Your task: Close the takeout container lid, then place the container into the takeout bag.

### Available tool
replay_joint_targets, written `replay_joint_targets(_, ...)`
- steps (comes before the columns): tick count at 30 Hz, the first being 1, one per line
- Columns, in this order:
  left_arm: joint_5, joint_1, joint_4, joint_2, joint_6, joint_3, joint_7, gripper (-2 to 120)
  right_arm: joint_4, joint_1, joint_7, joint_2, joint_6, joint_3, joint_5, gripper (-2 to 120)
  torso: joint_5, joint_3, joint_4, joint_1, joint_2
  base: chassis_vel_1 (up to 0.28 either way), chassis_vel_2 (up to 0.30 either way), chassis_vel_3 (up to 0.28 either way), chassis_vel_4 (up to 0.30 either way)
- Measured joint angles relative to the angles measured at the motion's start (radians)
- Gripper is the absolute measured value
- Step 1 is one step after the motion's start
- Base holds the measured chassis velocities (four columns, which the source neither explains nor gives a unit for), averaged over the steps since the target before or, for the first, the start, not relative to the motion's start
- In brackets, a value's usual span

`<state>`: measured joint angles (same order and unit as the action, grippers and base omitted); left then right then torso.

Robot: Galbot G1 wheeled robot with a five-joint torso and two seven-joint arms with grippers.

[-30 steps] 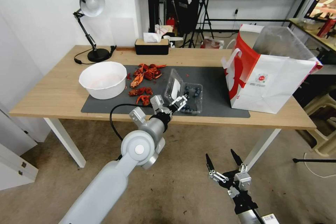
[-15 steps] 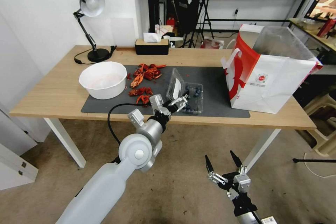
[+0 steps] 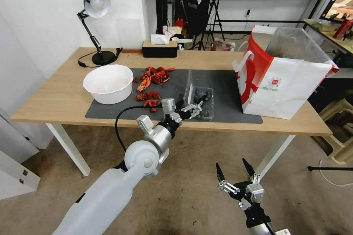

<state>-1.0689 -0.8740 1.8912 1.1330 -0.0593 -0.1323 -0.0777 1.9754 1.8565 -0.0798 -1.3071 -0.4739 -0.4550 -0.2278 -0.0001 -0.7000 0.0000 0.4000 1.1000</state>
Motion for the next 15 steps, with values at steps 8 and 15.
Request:
replay_joint_targets(8, -0.024, 0.083, -0.058, -0.021, -0.040, -0.046, 0.053, 100, 0.002, 0.012, 0.000, 0.015, -0.010, -0.007, 0.008, 100, 0.0000, 0.000, 0.0000, 0.000, 0.000, 0.000, 0.000, 0.000, 0.000)
replay_joint_targets(15, -0.081, 0.160, -0.105, -0.020, -0.069, -0.084, 0.076, 100, 0.004, 0.014, 0.001, 0.005, -0.011, -0.009, 0.013, 100, 0.0001, 0.000, -0.0001, 0.000, 0.000, 0.000, 0.000, 0.000, 0.000)
